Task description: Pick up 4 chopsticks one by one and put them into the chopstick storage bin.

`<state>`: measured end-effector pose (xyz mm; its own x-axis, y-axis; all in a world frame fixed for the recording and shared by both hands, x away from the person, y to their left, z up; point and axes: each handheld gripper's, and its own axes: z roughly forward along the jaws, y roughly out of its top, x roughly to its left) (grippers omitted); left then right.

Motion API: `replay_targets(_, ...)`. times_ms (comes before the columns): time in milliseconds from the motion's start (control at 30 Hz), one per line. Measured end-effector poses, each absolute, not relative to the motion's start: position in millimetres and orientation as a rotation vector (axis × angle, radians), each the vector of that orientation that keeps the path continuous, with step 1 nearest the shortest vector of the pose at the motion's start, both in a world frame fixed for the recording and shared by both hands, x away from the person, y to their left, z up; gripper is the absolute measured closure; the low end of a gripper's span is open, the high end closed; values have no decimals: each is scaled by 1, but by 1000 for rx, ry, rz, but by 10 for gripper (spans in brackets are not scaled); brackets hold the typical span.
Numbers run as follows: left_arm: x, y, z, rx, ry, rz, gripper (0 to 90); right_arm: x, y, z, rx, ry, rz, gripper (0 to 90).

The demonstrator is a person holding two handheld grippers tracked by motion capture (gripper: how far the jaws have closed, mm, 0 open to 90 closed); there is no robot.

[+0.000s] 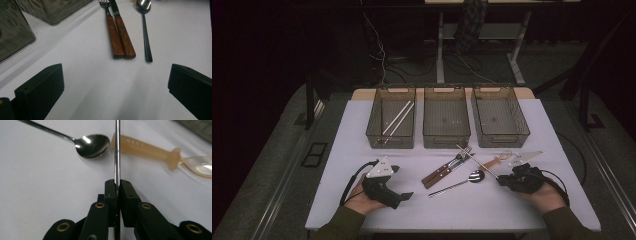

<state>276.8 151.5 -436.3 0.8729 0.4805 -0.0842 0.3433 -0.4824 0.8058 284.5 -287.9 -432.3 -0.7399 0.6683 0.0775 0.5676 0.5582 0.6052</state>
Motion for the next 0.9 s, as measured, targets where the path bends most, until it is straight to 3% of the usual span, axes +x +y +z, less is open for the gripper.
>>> replay_targets(900,277,151,-437,2124,595,186,0,304,-255,-398,1028,2565,1155,839)
